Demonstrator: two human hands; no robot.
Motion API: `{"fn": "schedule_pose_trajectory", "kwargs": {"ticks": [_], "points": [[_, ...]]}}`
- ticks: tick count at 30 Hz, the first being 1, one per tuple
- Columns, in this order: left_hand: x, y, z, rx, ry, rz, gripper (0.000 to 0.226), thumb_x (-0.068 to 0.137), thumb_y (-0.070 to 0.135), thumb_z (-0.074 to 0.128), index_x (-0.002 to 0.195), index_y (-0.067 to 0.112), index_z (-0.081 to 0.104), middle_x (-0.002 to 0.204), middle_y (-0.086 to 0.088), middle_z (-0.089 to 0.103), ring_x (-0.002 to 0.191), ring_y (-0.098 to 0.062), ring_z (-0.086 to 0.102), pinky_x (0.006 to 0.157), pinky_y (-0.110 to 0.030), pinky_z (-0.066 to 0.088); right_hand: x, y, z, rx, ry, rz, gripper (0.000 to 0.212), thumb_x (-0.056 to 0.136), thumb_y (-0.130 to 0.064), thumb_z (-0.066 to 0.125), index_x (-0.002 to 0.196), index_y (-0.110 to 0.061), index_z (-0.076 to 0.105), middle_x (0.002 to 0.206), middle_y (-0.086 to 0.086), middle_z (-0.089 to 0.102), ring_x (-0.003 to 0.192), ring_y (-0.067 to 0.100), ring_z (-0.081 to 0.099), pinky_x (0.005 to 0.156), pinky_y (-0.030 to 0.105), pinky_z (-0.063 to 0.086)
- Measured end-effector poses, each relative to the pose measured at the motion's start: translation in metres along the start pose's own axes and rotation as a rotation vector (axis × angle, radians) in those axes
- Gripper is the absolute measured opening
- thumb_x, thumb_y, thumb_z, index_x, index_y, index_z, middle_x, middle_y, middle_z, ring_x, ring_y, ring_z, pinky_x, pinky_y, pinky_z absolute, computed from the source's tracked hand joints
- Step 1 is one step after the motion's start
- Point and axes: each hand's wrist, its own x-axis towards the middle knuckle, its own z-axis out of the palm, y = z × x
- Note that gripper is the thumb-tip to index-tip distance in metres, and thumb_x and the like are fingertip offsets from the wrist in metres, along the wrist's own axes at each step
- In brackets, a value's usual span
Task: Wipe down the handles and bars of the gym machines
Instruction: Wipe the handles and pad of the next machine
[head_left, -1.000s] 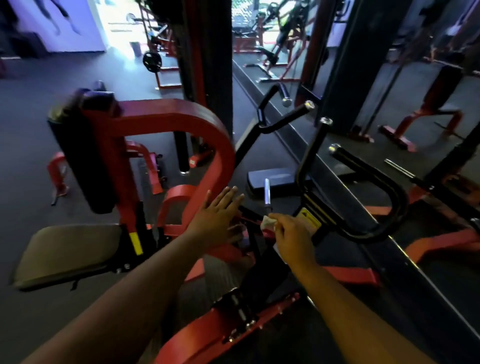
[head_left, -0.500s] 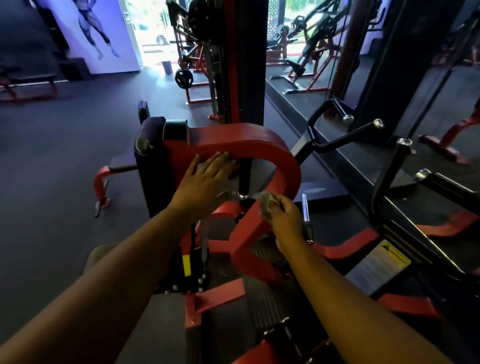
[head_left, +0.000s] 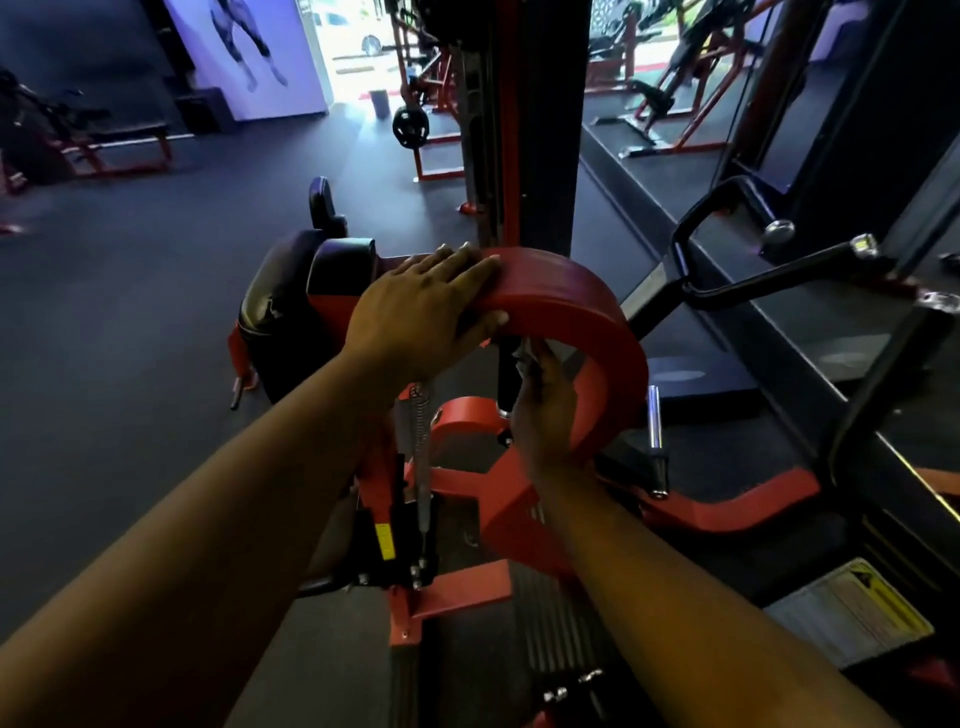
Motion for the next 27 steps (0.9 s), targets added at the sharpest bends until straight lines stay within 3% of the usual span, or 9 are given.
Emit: {"fn": "schedule_pose_trajectory", "kwargs": {"ticks": [3,6,8,11,14,17,19,22,27], "points": [[0.001,0.000,-0.002,0.010,0.005,-0.018,0.074,0.100,0.076,0.023,0.162,0.036,0.023,0.168,-0.001,0.029,0.153,-0.025,0.032,0.119,-0.046,0.033,-0.014,0.036,-0.005,-0.073,-0.110,0.057,0.035,0.106,-0.012,0.049,0.139,-0.012,0.061,0.132,0.005,0.068,0.115,0.013,0.066,0.097,0.026,0.051],[0.001,0.000,0.000,0.011,0.014,-0.026,0.074,0.099,0.077,0.023,0.161,0.037,0.024,0.167,0.000,0.030,0.152,-0.025,0.033,0.117,-0.046,0.035,-0.017,0.065,-0.010,-0.150,-0.317,0.252,0.034,0.105,-0.013,0.052,0.137,-0.010,0.062,0.127,0.013,0.070,0.117,0.030,0.065,0.093,0.031,0.050],[0.000,0.000,0.000,0.006,0.014,-0.024,0.074,0.099,0.077,0.025,0.161,0.037,0.026,0.167,0.001,0.031,0.152,-0.025,0.033,0.117,-0.045,0.035,-0.010,0.059,-0.019,-0.098,-0.268,0.264,0.033,0.103,-0.011,0.055,0.135,-0.010,0.063,0.121,0.009,0.071,0.114,0.023,0.066,0.088,0.022,0.047],[0.001,0.000,-0.002,0.003,0.013,-0.030,0.074,0.099,0.077,0.026,0.161,0.036,0.027,0.166,0.000,0.033,0.151,-0.026,0.034,0.117,-0.046,0.035,0.014,0.018,-0.029,-0.023,-0.074,0.148,0.024,0.102,-0.011,0.057,0.124,-0.007,0.065,0.110,-0.006,0.067,0.100,-0.007,0.059,0.087,0.007,0.040],[-0.001,0.002,0.000,-0.001,0.006,-0.042,0.075,0.099,0.078,0.026,0.161,0.036,0.026,0.167,-0.001,0.032,0.152,-0.026,0.033,0.118,-0.047,0.033,0.022,-0.003,-0.010,-0.007,-0.026,0.008,0.017,0.102,-0.004,0.055,0.103,-0.013,0.069,0.096,-0.004,0.068,0.088,-0.011,0.057,0.089,0.003,0.035],[-0.002,0.002,0.000,-0.009,0.001,-0.046,0.076,0.099,0.078,0.026,0.161,0.035,0.026,0.167,-0.001,0.031,0.152,-0.026,0.032,0.118,-0.047,0.032,0.002,0.008,0.003,0.023,-0.023,0.056,0.028,0.103,-0.007,0.053,0.117,-0.026,0.069,0.116,-0.022,0.068,0.111,-0.012,0.060,0.107,0.019,0.041],[-0.002,0.002,-0.001,-0.011,-0.007,-0.052,0.076,0.099,0.078,0.025,0.162,0.035,0.024,0.168,-0.001,0.030,0.153,-0.027,0.031,0.119,-0.048,0.032,-0.016,0.036,0.000,0.014,-0.122,0.169,0.030,0.104,-0.012,0.053,0.130,-0.014,0.067,0.128,-0.005,0.068,0.118,0.003,0.063,0.104,0.026,0.048],[-0.002,0.003,0.000,-0.008,-0.014,-0.046,0.077,0.099,0.078,0.024,0.162,0.035,0.024,0.168,-0.001,0.029,0.153,-0.028,0.032,0.119,-0.049,0.032,-0.026,0.067,-0.011,-0.046,-0.292,0.273,0.031,0.103,-0.014,0.053,0.130,-0.010,0.067,0.126,0.010,0.069,0.118,0.026,0.065,0.101,0.043,0.052],[-0.001,0.000,0.002,-0.017,-0.011,-0.043,0.076,0.099,0.078,0.023,0.162,0.036,0.024,0.168,-0.001,0.029,0.153,-0.027,0.031,0.119,-0.049,0.032,0.018,0.018,-0.016,0.096,-0.003,0.144,0.015,0.104,-0.020,0.056,0.111,-0.027,0.067,0.110,-0.001,0.069,0.101,-0.004,0.061,0.094,0.026,0.048]]}}
